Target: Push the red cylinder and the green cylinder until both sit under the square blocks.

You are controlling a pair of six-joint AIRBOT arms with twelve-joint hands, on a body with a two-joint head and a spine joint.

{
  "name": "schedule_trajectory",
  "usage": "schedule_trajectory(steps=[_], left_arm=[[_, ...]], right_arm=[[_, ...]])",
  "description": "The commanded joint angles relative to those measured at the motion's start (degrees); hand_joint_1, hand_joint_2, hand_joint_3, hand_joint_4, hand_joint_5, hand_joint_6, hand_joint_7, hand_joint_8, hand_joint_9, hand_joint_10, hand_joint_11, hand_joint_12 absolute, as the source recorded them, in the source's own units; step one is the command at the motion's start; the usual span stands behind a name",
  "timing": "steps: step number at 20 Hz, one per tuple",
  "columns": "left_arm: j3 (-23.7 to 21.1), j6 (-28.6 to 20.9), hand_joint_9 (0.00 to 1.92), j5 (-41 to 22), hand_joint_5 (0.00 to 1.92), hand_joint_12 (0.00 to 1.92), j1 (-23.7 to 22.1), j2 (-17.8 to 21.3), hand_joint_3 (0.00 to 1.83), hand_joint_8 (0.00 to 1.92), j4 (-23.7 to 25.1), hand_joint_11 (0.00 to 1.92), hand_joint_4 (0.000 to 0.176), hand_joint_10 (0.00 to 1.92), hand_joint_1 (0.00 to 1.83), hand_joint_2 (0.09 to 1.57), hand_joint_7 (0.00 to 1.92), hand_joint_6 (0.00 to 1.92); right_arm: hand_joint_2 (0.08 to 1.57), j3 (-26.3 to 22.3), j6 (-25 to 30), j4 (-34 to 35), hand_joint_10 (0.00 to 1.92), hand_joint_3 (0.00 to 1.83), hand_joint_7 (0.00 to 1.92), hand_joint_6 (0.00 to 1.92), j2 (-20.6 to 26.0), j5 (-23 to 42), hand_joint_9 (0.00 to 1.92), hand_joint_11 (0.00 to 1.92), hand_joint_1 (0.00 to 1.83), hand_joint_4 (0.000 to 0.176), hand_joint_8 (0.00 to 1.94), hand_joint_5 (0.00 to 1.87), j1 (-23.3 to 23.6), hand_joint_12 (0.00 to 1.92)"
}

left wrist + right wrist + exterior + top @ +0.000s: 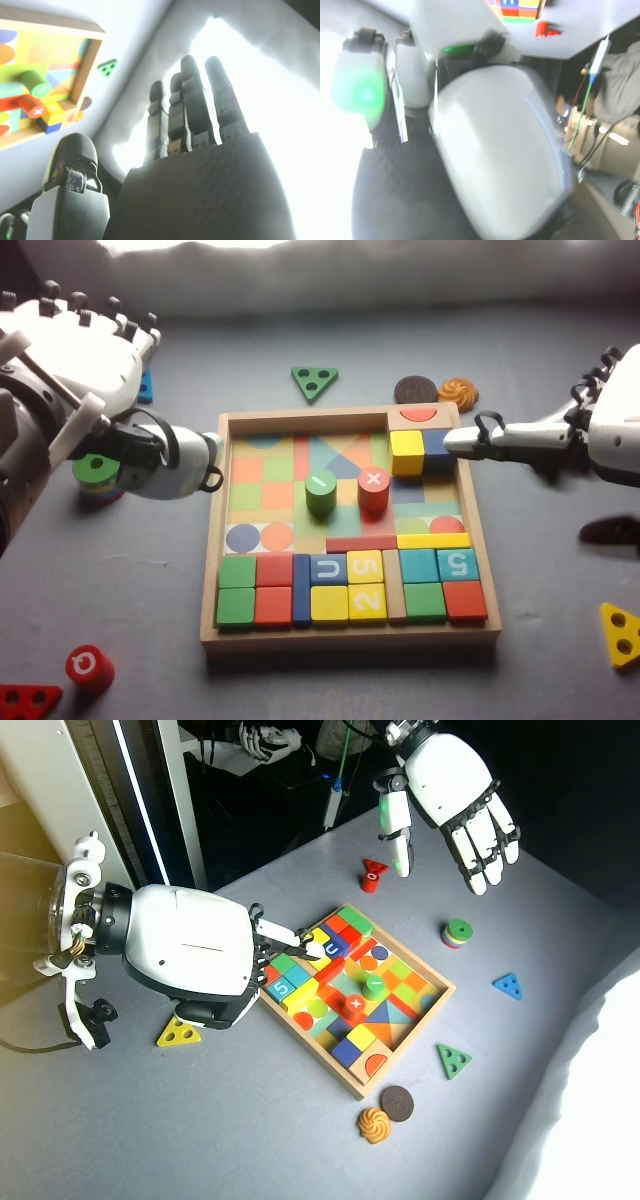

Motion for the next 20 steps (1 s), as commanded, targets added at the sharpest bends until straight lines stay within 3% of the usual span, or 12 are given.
schedule_trajectory(steps=[1, 3, 6, 9, 10, 13, 16, 18, 19, 20], left_arm=[[-0.1, 0.4, 0.0, -2.0, 0.0, 0.01, -0.5, 0.8, 0.02, 0.0, 5.4, 0.0, 0.0, 0.0, 0.0, 1.2, 0.0, 0.0], [-0.1, 0.4, 0.0, -2.0, 0.0, 0.0, -0.5, 0.8, 0.02, 0.0, 5.5, 0.0, 0.0, 0.0, 0.0, 1.21, 0.0, 0.0], [-0.1, 0.4, 0.0, -2.1, 0.0, 0.0, -0.2, 0.8, 0.01, 0.0, 6.3, 0.0, 0.0, 0.0, 0.0, 1.2, 0.0, 0.0], [-0.1, 0.4, 0.0, -2.1, 0.0, 0.0, -0.2, 0.8, 0.0, 0.0, 6.3, 0.0, 0.0, 0.0, 0.0, 1.19, 0.0, 0.0], [-0.1, 0.4, 0.0, -2.1, 0.0, 0.0, -0.2, 0.8, 0.0, 0.0, 6.2, 0.0, 0.0, 0.0, 0.0, 1.19, 0.01, 0.0], [-0.1, 0.4, 0.0, -2.1, 0.0, 0.0, -0.3, 0.8, 0.01, 0.0, 5.8, 0.0, 0.0, 0.0, 0.0, 1.2, 0.0, 0.0], [-0.2, 0.6, 0.01, -2.3, 0.03, 0.01, -0.5, 0.8, 0.01, 0.0, 5.5, 0.02, 0.0, 0.0, 0.0, 1.2, 0.01, 0.01], [-0.3, 0.6, 0.01, -2.4, 0.01, 0.01, -0.5, 0.8, 0.01, 0.0, 5.3, 0.01, 0.0, 0.0, 0.0, 1.2, 0.01, 0.0], [-0.3, 0.6, 0.0, -2.5, 0.01, 0.0, -0.7, 0.8, 0.01, 0.0, 5.1, 0.0, 0.0, 0.0, 0.0, 1.21, 0.01, 0.0], [-0.3, 0.7, 0.0, -2.7, 0.0, 0.0, -0.8, 0.8, 0.01, 0.0, 4.8, 0.0, 0.0, 0.0, 0.0, 1.21, 0.0, 0.0]], right_arm=[[1.26, 0.0, 0.1, 1.4, 0.0, 0.0, 0.1, 0.0, 0.4, 4.5, 0.07, 0.0, 0.0, 0.0, 0.0, 0.09, 0.5, 0.2], [1.27, 0.1, 0.2, 0.6, 0.0, 0.0, 0.07, 0.0, 0.1, 4.5, 0.06, 0.0, 0.0, 0.0, 0.0, 0.05, 0.5, 0.15], [1.28, 1.7, 9.5, -7.9, 0.0, 0.0, 0.02, 0.0, -1.4, 4.5, 0.0, 0.0, 0.0, 0.0, 0.0, 0.02, 1.1, 0.0], [1.29, 4.3, 12.0, -9.3, 0.0, 0.01, 0.01, 0.01, -4.1, 2.8, 0.0, 0.0, 0.0, 0.0, 0.0, 0.03, 2.0, 0.0], [1.29, 4.8, 13.8, -11.5, 0.0, 0.01, 0.01, 0.01, -4.8, 2.3, 0.0, 0.0, 0.0, 0.0, 0.0, 0.02, 2.6, 0.0], [1.29, 5.0, 26.2, -25.5, 0.0, 0.01, 0.01, 0.0, -6.4, -0.6, 0.0, 0.0, 0.0, 0.0, 0.0, 0.0, 5.2, 0.0], [1.29, 5.3, 28.0, -30.1, 0.01, 0.0, 0.05, 0.01, -7.5, -3.0, 0.02, 0.02, 0.0, 0.0, 0.01, 0.04, 5.7, 0.01], [1.32, 6.3, 28.0, -32.3, 0.04, 0.0, 0.24, 0.03, -8.5, -3.0, 0.22, 0.0, 0.14, 0.0, 0.03, 0.19, 5.8, 0.57], [1.31, 7.6, 29.5, -34.0, 0.12, 0.0, 0.49, 0.02, -9.4, -3.0, 0.39, 0.0, 0.24, 0.0, 0.09, 0.26, 5.9, 0.85], [1.29, 8.6, 32.4, -36.9, 0.43, 0.0, 0.63, 0.01, -10.1, -3.0, 0.45, 0.0, 0.35, 0.0, 0.21, 0.31, 6.1, 1.09]])
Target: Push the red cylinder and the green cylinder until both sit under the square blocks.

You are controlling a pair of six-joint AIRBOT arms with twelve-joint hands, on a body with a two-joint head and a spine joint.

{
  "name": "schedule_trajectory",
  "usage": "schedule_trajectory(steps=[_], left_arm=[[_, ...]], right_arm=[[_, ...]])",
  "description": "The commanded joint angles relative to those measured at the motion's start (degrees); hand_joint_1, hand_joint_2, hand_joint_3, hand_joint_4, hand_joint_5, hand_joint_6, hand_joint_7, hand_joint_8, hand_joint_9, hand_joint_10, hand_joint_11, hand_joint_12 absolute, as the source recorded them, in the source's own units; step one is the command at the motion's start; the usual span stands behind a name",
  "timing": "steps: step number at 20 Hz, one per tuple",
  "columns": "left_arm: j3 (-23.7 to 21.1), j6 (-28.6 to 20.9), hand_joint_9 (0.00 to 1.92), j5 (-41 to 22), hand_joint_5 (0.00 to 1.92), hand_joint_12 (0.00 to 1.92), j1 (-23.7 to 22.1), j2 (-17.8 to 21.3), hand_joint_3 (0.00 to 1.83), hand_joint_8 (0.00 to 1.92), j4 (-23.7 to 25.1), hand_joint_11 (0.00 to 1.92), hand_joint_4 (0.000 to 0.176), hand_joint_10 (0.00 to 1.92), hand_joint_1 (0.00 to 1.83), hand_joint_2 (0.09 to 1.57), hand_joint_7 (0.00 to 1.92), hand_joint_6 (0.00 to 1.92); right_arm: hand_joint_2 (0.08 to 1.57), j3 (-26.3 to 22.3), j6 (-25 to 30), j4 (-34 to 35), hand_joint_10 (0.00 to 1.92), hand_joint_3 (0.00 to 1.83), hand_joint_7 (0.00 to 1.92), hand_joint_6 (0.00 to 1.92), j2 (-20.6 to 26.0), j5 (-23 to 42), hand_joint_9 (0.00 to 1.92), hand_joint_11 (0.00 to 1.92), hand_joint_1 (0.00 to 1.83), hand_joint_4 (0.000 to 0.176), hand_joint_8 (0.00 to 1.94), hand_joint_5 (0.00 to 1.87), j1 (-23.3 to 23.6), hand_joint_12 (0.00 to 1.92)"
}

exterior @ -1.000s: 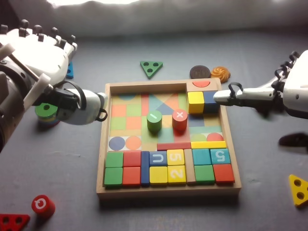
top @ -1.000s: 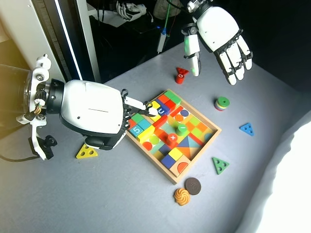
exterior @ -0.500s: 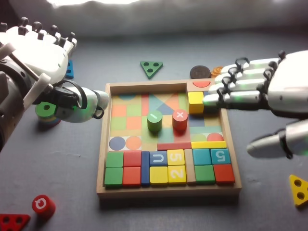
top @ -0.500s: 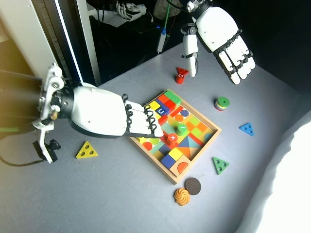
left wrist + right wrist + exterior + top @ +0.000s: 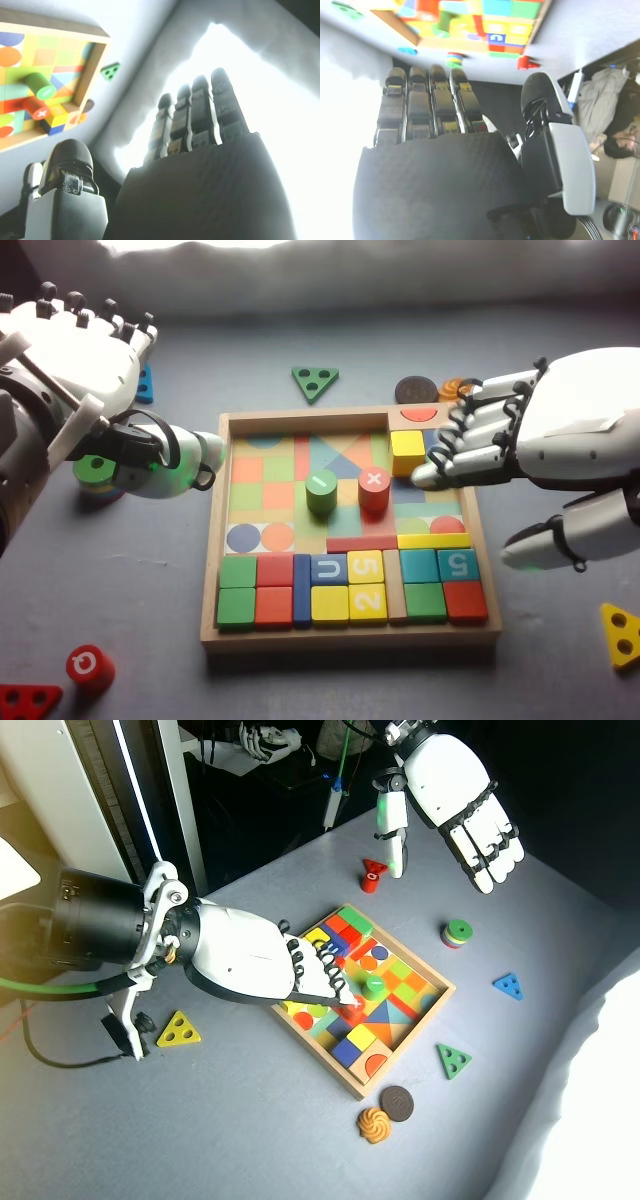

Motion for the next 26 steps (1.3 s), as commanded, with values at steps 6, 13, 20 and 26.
schedule_trajectory(steps=[6, 13, 20, 26], left_arm=[[-0.3, 0.5, 0.02, -2.3, 0.02, 0.01, -0.8, 0.7, 0.02, 0.01, 4.9, 0.02, 0.0, 0.01, 0.0, 1.24, 0.02, 0.01], [-0.4, 0.3, 0.06, -2.6, 0.06, 0.04, -1.6, 0.6, 0.01, 0.0, 3.1, 0.05, 0.0, 0.0, 0.0, 1.29, 0.05, 0.0], [-0.5, 2.0, 0.1, -5.7, 0.11, 0.08, -2.5, -0.3, 0.0, 0.0, 1.5, 0.06, 0.0, 0.0, 0.0, 1.34, 0.09, 0.0], [-0.5, 2.2, 0.06, -6.2, 0.07, 0.22, -2.7, -0.3, 0.0, 0.0, 0.8, 0.0, 0.0, 0.0, 0.0, 1.35, 0.05, 0.0]], right_arm=[[1.05, 6.3, 13.1, -15.9, 1.92, 0.0, 0.88, 0.02, -3.4, 3.1, 1.05, 1.04, 1.05, 0.0, 1.94, 0.28, 4.2, 1.92], [1.07, 9.7, 18.2, -25.2, 1.92, 0.01, 1.5, 0.03, -6.5, 5.2, 1.8, 1.89, 1.48, 0.0, 1.94, 0.6, 6.2, 1.92], [1.18, 12.7, 20.1, -28.2, 1.92, 0.05, 1.7, 0.0, -10.9, 5.3, 1.86, 1.91, 1.83, 0.0, 1.94, 0.04, 8.8, 1.92], [1.14, 14.1, 20.8, -29.1, 1.92, 0.07, 1.69, 0.01, -14.0, 4.8, 1.82, 1.87, 1.79, 0.0, 1.94, 0.05, 8.8, 1.92]])
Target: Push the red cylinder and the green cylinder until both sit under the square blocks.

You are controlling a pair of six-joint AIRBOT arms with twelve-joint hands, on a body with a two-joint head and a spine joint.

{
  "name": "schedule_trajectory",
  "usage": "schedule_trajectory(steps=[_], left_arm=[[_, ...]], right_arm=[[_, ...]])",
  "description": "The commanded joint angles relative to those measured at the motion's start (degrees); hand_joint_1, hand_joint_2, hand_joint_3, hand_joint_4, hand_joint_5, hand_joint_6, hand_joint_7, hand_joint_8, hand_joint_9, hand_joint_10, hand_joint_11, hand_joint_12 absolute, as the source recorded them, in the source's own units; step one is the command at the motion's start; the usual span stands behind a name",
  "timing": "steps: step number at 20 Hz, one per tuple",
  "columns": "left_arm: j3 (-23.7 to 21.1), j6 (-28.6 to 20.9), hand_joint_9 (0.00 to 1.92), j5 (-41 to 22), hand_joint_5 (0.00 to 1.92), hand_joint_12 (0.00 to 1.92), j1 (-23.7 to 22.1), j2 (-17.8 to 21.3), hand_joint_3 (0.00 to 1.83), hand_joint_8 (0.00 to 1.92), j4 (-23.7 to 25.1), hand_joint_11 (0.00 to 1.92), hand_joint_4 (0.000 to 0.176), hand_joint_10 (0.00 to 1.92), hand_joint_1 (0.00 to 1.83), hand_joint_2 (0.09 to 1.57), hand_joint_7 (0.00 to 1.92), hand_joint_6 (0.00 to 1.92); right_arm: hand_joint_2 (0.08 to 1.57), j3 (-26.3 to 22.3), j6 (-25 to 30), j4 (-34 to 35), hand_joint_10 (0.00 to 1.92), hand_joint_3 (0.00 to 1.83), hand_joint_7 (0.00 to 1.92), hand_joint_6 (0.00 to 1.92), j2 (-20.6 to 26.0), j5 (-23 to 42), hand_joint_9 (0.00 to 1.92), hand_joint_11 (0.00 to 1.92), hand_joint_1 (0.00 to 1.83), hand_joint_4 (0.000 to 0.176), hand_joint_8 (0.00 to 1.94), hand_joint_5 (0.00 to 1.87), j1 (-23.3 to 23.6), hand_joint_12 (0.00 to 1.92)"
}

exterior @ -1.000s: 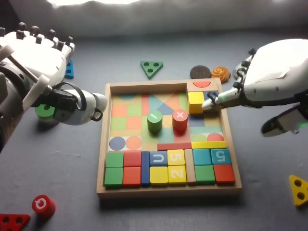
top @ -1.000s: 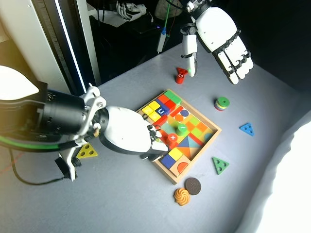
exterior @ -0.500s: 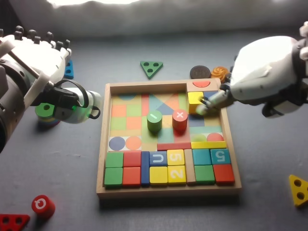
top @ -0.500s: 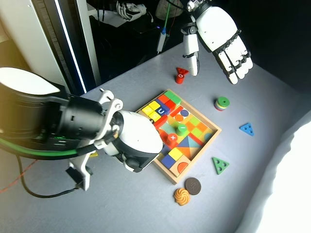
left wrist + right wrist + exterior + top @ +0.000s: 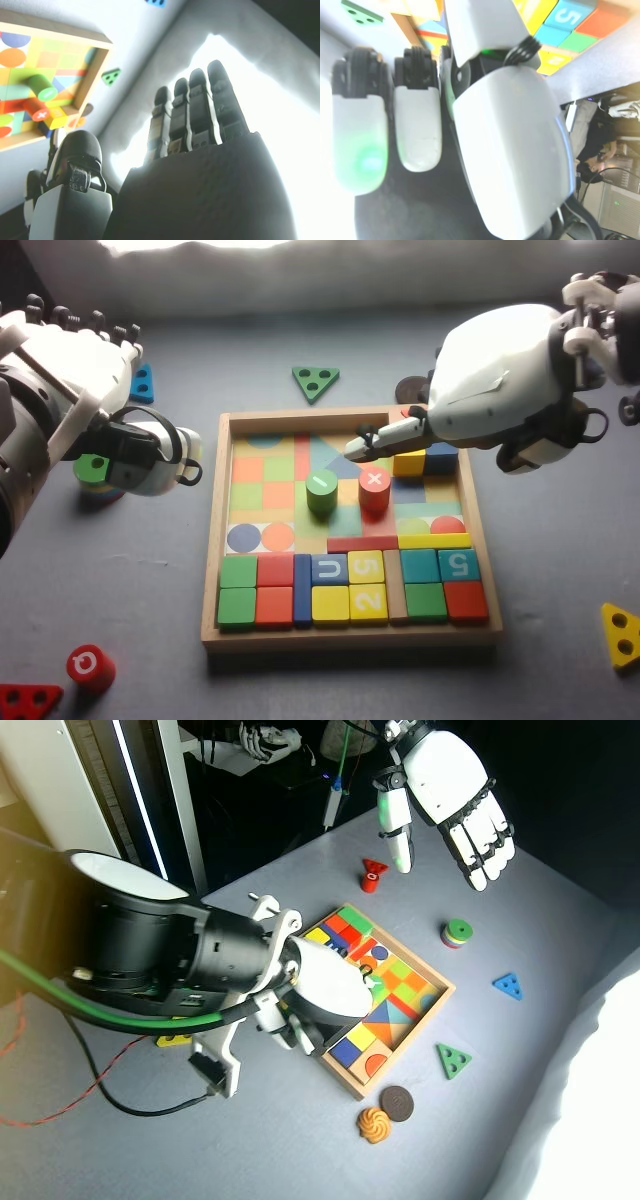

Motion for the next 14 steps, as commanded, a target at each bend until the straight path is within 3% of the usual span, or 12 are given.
schedule_trajectory(steps=[1, 3, 5, 6, 10, 13, 14], left_arm=[[-0.2, 0.5, 0.05, -2.4, 0.05, 0.19, -0.7, 0.4, 0.0, 0.0, 4.7, 0.0, 0.0, 0.0, 0.0, 1.35, 0.03, 0.0], [-0.2, 0.8, 0.04, -3.3, 0.04, 0.12, -0.9, 0.1, 0.0, 0.01, 4.2, 0.0, 0.0, 0.0, 0.0, 1.35, 0.03, 0.0], [-0.2, 1.0, 0.11, -3.8, 0.12, 0.3, -1.1, -0.1, 0.0, 0.0, 3.8, 0.0, 0.0, 0.0, 0.0, 1.34, 0.11, 0.0], [-0.2, 1.1, 0.09, -3.9, 0.11, 0.28, -1.2, -0.1, 0.0, 0.0, 3.6, 0.0, 0.0, 0.0, 0.0, 1.34, 0.09, 0.0], [-0.2, 1.2, 0.08, -4.3, 0.09, 0.22, -1.3, -0.2, 0.0, 0.0, 3.3, 0.0, 0.0, 0.0, 0.0, 1.33, 0.08, 0.0], [-0.2, 1.3, 0.08, -4.4, 0.08, 0.22, -1.4, -0.2, 0.0, 0.0, 3.0, 0.0, 0.0, 0.0, 0.0, 1.33, 0.08, 0.0], [-0.2, 1.3, 0.12, -4.4, 0.11, 0.32, -1.4, -0.2, 0.0, 0.0, 2.9, 0.0, 0.0, 0.0, 0.0, 1.33, 0.12, 0.0]], right_arm=[[1.14, 0.5, 0.2, 0.9, 1.92, 0.06, 1.69, 0.01, 0.5, -2.2, 1.82, 1.87, 1.78, 0.0, 1.94, 0.06, 0.3, 1.92], [1.14, 1.1, 0.2, 0.7, 1.92, 0.08, 1.69, 0.01, 0.0, -2.3, 1.81, 1.84, 1.78, 0.0, 1.94, 0.07, -0.5, 1.92], [1.13, 1.7, 0.2, 0.7, 1.92, 0.09, 1.69, 0.0, -0.2, -2.5, 1.82, 1.86, 1.79, 0.0, 1.94, 0.07, -1.3, 1.92], [1.13, 2.0, 0.2, 0.7, 1.92, 0.09, 1.69, 0.0, -0.4, -2.6, 1.82, 1.86, 1.79, 0.0, 1.94, 0.07, -1.8, 1.92], [0.92, 2.6, 0.2, 0.7, 1.92, 0.54, 1.69, 0.0, -0.8, -2.6, 1.82, 1.88, 1.78, 0.0, 1.94, 0.08, -2.6, 1.92], [0.91, 2.6, 0.2, 0.7, 1.92, 0.59, 1.69, 0.0, -0.9, -2.7, 1.82, 1.89, 1.81, 0.0, 1.94, 0.08, -2.8, 1.92], [0.89, 2.7, 0.2, 0.7, 1.92, 0.63, 1.69, 0.0, -1.0, -2.7, 1.81, 1.88, 1.8, 0.0, 1.94, 0.09, -2.8, 1.92]])
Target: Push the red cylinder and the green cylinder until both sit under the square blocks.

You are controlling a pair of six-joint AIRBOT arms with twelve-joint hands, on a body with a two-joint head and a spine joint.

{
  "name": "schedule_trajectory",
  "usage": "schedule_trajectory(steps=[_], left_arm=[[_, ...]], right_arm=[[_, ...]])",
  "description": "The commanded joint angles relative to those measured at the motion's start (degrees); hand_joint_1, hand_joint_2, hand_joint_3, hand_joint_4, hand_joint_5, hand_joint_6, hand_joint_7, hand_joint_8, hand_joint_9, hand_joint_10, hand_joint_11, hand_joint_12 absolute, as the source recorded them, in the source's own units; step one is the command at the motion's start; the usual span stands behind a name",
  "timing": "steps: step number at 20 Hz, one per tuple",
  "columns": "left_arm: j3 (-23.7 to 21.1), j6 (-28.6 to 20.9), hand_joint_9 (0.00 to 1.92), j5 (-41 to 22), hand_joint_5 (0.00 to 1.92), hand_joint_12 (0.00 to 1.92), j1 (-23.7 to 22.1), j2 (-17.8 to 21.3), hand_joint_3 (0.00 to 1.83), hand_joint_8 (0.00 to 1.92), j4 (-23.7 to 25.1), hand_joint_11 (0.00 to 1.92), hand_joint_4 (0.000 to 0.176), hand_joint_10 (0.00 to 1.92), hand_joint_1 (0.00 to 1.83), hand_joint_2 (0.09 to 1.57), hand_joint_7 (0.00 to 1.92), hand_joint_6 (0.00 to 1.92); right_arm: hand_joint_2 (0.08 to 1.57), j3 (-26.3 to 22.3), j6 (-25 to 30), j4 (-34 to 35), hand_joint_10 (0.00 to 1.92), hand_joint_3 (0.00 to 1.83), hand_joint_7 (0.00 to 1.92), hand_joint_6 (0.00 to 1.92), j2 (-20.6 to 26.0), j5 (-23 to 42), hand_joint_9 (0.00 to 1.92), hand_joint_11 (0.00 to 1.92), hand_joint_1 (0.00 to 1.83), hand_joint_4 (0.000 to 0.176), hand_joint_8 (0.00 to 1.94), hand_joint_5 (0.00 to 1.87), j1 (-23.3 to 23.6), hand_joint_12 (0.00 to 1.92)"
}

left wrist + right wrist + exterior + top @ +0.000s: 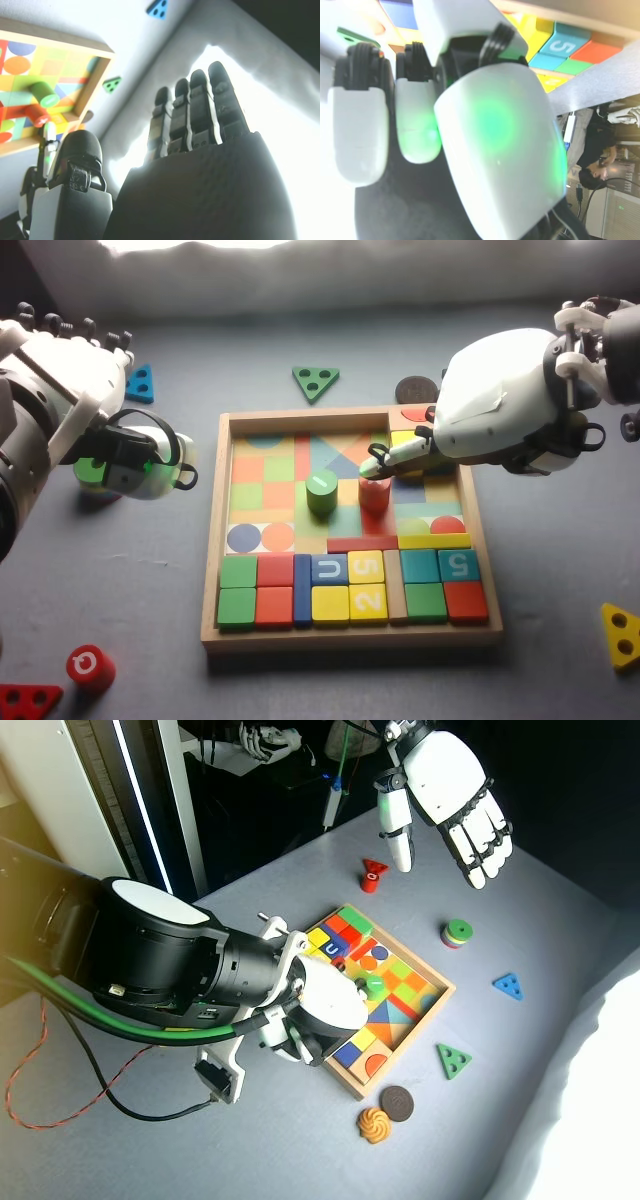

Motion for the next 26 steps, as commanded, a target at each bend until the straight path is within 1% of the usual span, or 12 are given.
schedule_trajectory(steps=[1, 4, 7, 8, 10, 12, 13, 14, 19, 23, 25, 26], left_arm=[[-0.2, 0.5, 0.08, -1.7, 0.09, 0.25, -0.8, 0.4, 0.0, 0.0, 5.0, 0.0, 0.0, 0.0, 0.0, 1.33, 0.08, 0.0], [-0.2, 0.6, 0.07, -1.9, 0.08, 0.17, -1.0, 0.4, 0.0, 0.0, 4.7, 0.0, 0.0, 0.0, 0.0, 1.34, 0.07, 0.0], [-0.2, 0.6, 0.08, -1.9, 0.08, 0.18, -1.0, 0.4, 0.0, 0.0, 4.6, 0.0, 0.0, 0.0, 0.0, 1.34, 0.07, 0.0], [-0.2, 0.6, 0.1, -1.9, 0.1, 0.24, -1.0, 0.4, 0.0, 0.0, 4.6, 0.0, 0.0, 0.0, 0.0, 1.34, 0.1, 0.0], [-0.2, 0.6, 0.08, -1.9, 0.09, 0.18, -1.0, 0.4, 0.0, 0.0, 4.6, 0.0, 0.0, 0.0, 0.0, 1.35, 0.07, 0.0], [-0.2, 0.6, 0.11, -1.9, 0.12, 0.28, -1.0, 0.4, 0.0, 0.0, 4.6, 0.0, 0.0, 0.0, 0.0, 1.34, 0.11, 0.0], [-0.2, 0.6, 0.09, -1.9, 0.11, 0.24, -1.0, 0.4, 0.0, 0.0, 4.5, 0.0, 0.0, 0.0, 0.0, 1.35, 0.09, 0.0], [-0.2, 0.6, 0.07, -1.9, 0.08, 0.2, -1.1, 0.4, 0.0, 0.0, 4.4, 0.0, 0.0, 0.0, 0.0, 1.34, 0.07, 0.0], [-0.3, 0.8, 0.08, -2.0, 0.09, 0.2, -1.3, 0.4, 0.0, 0.0, 3.9, 0.0, 0.0, 0.0, 0.0, 1.34, 0.07, 0.0], [-0.3, 0.8, 0.11, -2.0, 0.1, 0.27, -1.4, 0.4, 0.0, 0.0, 3.6, 0.0, 0.0, 0.0, 0.0, 1.35, 0.1, 0.0], [-0.3, 0.8, 0.08, -2.0, 0.08, 0.22, -1.4, 0.4, 0.0, 0.0, 3.5, 0.0, 0.0, 0.0, 0.0, 1.34, 0.08, 0.0], [-0.3, 0.8, 0.1, -2.0, 0.11, 0.25, -1.4, 0.4, 0.0, 0.0, 3.5, 0.0, 0.0, 0.0, 0.0, 1.33, 0.1, 0.0]], right_arm=[[0.86, 0.3, -0.1, 1.2, 1.92, 0.66, 1.69, 0.0, 0.6, -2.1, 1.81, 1.86, 1.81, 0.0, 1.94, 0.1, 0.0, 1.92], [0.88, 0.3, 0.0, 1.2, 1.92, 0.63, 1.65, 0.0, 0.6, -2.2, 1.79, 1.83, 1.79, 0.0, 1.94, 0.06, -0.5, 1.92], [0.88, 0.3, 0.3, 1.2, 1.92, 0.63, 1.64, 0.0, 0.5, -2.2, 1.78, 1.83, 1.78, 0.0, 1.94, 0.07, -1.0, 1.92], [0.89, 0.3, 0.3, 1.2, 1.92, 0.64, 1.64, 0.0, 0.5, -2.2, 1.78, 1.82, 1.79, 0.0, 1.94, 0.07, -1.2, 1.92], [0.89, 0.3, 0.6, 1.2, 1.92, 0.65, 1.65, 0.01, 0.6, -2.2, 1.78, 1.83, 1.79, 0.0, 1.94, 0.1, -1.7, 1.92], [0.89, 0.3, 0.8, 1.2, 1.92, 0.66, 1.66, 0.0, 0.9, -1.4, 1.79, 1.85, 1.79, 0.0, 1.94, 0.07, -2.2, 1.92], [0.89, 0.3, 0.9, 1.2, 1.92, 0.66, 1.66, 0.01, 1.2, -1.1, 1.8, 1.85, 1.8, 0.0, 1.94, 0.09, -2.3, 1.92], [0.88, 0.3, 0.9, 1.2, 1.92, 0.66, 1.66, 0.02, 1.9, -0.5, 1.79, 1.85, 1.8, 0.0, 1.94, 0.11, -2.3, 1.92], [0.88, -0.6, 0.9, 1.2, 1.92, 0.66, 1.67, 0.0, 4.8, 1.8, 1.81, 1.89, 1.83, 0.0, 1.94, 0.08, -2.7, 1.92], [0.91, -3.3, 0.9, 0.0, 1.92, 0.62, 1.65, 0.0, 7.6, 3.0, 1.81, 1.9, 1.82, 0.0, 1.94, 0.06, -3.4, 1.92], [0.91, -4.8, 0.9, 0.0, 1.92, 0.6, 1.64, 0.01, 9.1, 3.5, 1.8, 1.91, 1.81, 0.0, 1.94, 0.08, -3.4, 1.92], [0.89, -5.5, 0.9, 0.0, 1.92, 0.62, 1.65, 0.01, 9.8, 3.7, 1.8, 1.91, 1.82, 0.0, 1.94, 0.11, -3.4, 1.92]])
